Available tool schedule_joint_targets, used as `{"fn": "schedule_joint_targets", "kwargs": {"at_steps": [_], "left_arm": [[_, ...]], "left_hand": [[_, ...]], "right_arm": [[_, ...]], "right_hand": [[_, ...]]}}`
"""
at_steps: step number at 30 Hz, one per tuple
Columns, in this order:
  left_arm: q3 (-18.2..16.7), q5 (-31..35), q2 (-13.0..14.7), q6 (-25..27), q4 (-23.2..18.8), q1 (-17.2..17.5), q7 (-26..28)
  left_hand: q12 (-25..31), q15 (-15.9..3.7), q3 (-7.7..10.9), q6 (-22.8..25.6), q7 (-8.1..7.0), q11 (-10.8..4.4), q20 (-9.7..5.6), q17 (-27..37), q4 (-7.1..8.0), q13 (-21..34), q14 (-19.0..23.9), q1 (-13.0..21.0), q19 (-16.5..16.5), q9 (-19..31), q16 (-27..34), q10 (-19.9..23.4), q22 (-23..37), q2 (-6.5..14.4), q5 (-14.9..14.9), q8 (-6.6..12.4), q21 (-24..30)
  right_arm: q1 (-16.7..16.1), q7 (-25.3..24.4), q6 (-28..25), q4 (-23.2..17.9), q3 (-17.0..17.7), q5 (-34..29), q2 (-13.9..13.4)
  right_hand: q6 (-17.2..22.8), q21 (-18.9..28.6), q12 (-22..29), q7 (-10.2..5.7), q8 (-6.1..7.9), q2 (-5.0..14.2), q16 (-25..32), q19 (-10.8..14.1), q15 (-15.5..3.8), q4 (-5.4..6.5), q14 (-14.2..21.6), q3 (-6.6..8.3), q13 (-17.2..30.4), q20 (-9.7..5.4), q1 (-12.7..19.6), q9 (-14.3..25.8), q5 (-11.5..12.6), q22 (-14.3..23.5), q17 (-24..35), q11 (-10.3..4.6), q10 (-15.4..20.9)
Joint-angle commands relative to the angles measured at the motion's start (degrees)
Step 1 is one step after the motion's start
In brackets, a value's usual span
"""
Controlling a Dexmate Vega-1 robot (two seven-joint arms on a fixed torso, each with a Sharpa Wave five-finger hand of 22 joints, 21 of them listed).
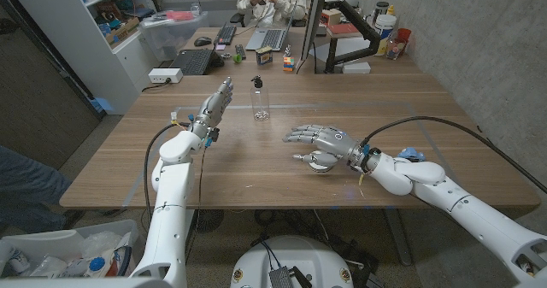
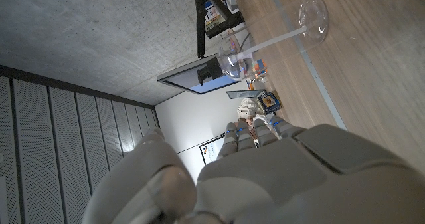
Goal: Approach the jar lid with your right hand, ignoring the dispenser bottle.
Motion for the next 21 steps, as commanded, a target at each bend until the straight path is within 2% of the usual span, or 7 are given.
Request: {"fn": "schedule_joint_targets", "kwargs": {"at_steps": [1, 21], "left_arm": [[0.1, 0.0, 0.0, 0.1, -0.2, 0.3, -0.1], [0.6, 0.3, -0.4, 0.0, -0.1, 0.2, 0.2]], "left_hand": [[0.1, 0.08, -0.23, 0.3, 0.08, -0.18, -0.1, 0.3, -0.11, 0.1, -0.6, 0.3, -0.4, 0.3, 0.2, -0.4, 0.2, 0.6, -0.1, 0.1, 0.1], [0.2, 0.05, -0.43, 0.0, 0.08, -0.21, -0.05, 0.3, -0.14, 0.1, -0.7, 0.3, -0.4, 0.3, 0.2, -0.4, 0.2, 0.7, -0.1, 0.0, 0.1]], "right_arm": [[0.6, 0.2, -0.7, 1.1, -1.2, -0.2, 0.4], [1.2, 2.7, -1.9, 1.8, -2.1, 1.2, 1.5]], "right_hand": [[0.4, -0.1, 0.0, -0.13, 0.19, 0.64, 0.0, -0.4, -0.98, -0.48, 0.0, 0.11, 0.2, 0.02, 0.1, 0.3, 0.0, 0.1, 0.2, 0.23, -0.1], [0.7, -0.1, 0.1, -0.14, 0.26, 0.83, 0.0, -0.7, -0.59, -0.53, 0.1, 0.21, 0.2, 0.16, 0.1, 0.2, -0.2, 0.1, 0.2, 0.06, -0.1]]}}
